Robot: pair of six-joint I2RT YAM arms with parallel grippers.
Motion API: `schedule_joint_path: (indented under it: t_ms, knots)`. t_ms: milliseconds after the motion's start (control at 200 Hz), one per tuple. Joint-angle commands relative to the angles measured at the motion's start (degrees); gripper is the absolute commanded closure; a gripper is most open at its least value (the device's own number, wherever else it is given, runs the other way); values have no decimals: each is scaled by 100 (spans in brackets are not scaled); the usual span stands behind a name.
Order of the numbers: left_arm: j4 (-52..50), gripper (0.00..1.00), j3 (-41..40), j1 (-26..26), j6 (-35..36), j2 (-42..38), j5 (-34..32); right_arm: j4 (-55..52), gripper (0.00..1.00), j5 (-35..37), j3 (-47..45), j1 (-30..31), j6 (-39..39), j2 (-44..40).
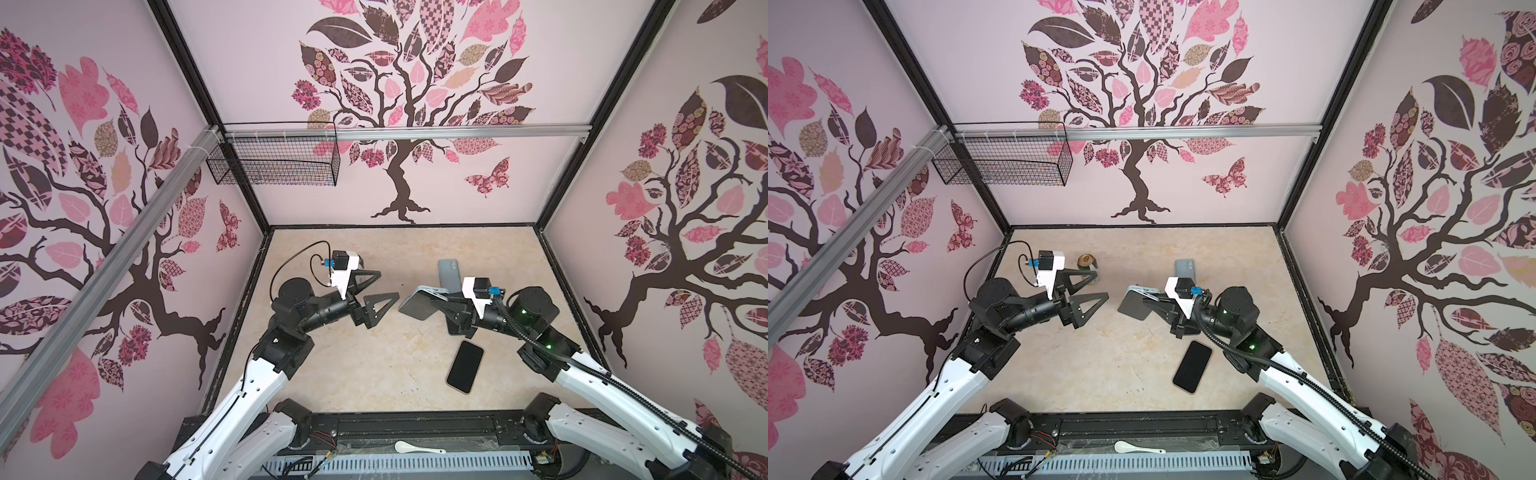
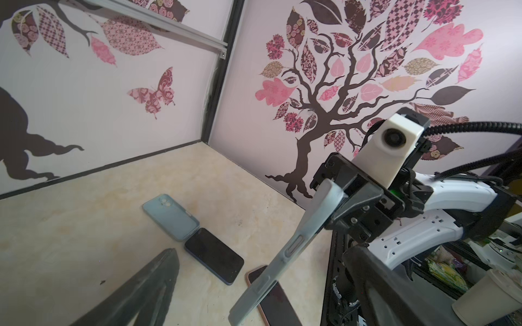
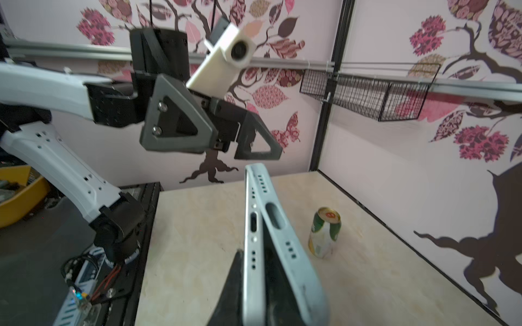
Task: Take the phone out of the phone case
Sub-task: Remove the phone case from the phone.
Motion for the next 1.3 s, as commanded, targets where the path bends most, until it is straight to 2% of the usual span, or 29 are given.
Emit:
schedule_joint_path:
  t_ms: [0, 75, 295, 395, 535, 775, 915, 1100, 1295]
  knots:
    - [-751, 2, 328, 9, 303, 107, -128, -1009, 100, 338, 406, -5, -1413, -10]
    - [-1073, 2, 449, 13, 374, 224, -49, -1186, 100, 398, 421, 1, -1718, 51]
    - [-1713, 10, 903, 18, 656, 717, 548, -1496, 100, 281, 509, 18, -2489, 449]
    - [-2015, 16, 1099, 9, 786, 900, 615, -1542, 100, 586, 587, 190, -2718, 726]
    - [-2465, 15, 1295, 9, 1094, 1106, 719, -1508, 100, 693, 663, 426, -3043, 1006]
    - [-3338, 15, 1499, -108, 1885, 1104, 401, -1695, 100, 160, 855, 525, -3438, 1225]
    - [-3847, 19, 1625, -534, 2331, 1167, -62, -1746, 100, 128, 879, 611, -3641, 1207]
    - [-3758, 25, 1657, -1071, 2384, 1338, -387, -2012, 100, 174, 1004, 756, -3827, 1321]
    - [-3680, 33, 1786, -1343, 2384, 1597, -507, -2033, 100, 133, 1030, 887, -3821, 1373]
